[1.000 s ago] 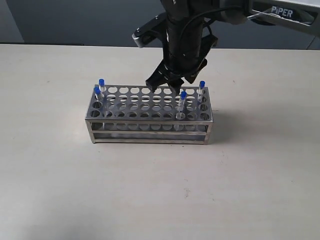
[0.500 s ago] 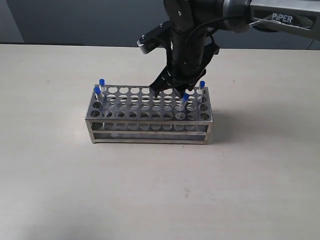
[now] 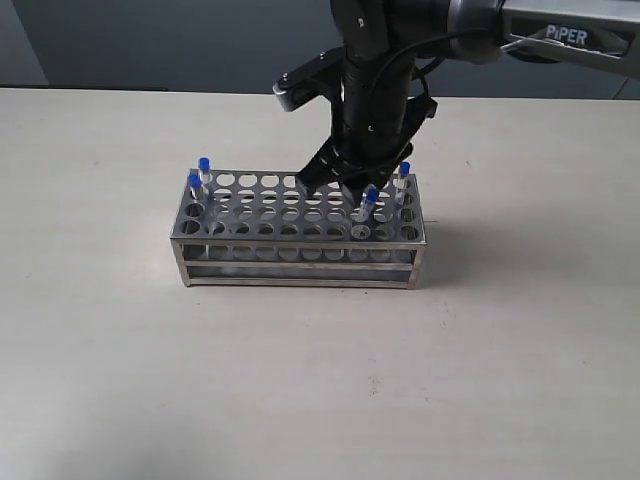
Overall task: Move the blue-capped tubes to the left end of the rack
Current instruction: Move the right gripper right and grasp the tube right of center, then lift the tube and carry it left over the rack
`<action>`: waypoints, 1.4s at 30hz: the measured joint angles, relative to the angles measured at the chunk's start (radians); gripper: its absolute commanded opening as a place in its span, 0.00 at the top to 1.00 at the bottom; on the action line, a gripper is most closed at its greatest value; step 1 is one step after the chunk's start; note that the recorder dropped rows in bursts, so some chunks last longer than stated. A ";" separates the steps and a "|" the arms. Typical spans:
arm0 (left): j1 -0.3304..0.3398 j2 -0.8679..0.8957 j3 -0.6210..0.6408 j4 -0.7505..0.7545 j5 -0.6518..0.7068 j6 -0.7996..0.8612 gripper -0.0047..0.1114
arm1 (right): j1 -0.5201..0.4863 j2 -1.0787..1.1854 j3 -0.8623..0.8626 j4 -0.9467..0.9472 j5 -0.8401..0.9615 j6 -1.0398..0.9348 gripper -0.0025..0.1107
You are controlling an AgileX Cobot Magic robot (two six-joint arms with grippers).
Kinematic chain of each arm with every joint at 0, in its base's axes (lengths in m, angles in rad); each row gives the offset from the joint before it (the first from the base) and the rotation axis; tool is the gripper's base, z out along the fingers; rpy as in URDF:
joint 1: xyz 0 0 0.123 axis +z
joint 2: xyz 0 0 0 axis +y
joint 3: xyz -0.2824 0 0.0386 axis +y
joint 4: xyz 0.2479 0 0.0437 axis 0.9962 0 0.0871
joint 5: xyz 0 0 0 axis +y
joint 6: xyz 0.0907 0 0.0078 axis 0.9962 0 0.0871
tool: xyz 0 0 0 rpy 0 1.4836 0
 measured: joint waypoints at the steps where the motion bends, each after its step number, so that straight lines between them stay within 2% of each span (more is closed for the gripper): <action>1: 0.000 0.000 0.000 0.000 0.000 0.000 0.95 | 0.000 0.000 0.000 0.000 0.005 0.000 0.57; 12: 0.000 0.000 0.000 0.000 0.000 0.000 0.95 | -0.011 0.000 0.000 0.000 0.043 -0.003 0.57; 14: 0.000 0.000 0.000 0.000 0.000 0.000 0.95 | -0.025 0.000 0.000 0.022 0.047 -0.001 0.64; 15: 0.000 0.000 0.000 0.000 0.000 0.000 0.95 | -0.028 0.000 0.000 0.034 0.047 -0.001 0.77; 16: 0.000 0.000 0.000 0.000 0.000 0.000 0.95 | -0.032 0.000 0.000 0.061 0.044 -0.014 0.82; 17: 0.000 0.000 0.000 0.000 0.000 0.000 0.95 | -0.031 0.000 0.000 0.071 0.044 -0.019 0.95; 18: 0.000 0.000 0.000 0.000 0.000 0.000 0.95 | -0.031 0.000 0.000 0.104 0.044 -0.040 0.98; 23: 0.000 0.000 0.000 0.000 0.000 0.000 0.95 | -0.035 -0.023 0.004 0.133 0.031 -0.084 0.99; 34: 0.000 0.000 0.000 0.000 0.000 0.000 0.95 | -0.036 -0.218 0.006 0.133 0.005 -0.096 0.99; 42: 0.000 0.000 0.000 0.000 0.000 0.000 0.95 | 0.058 -0.248 0.006 0.179 -0.063 -0.206 0.99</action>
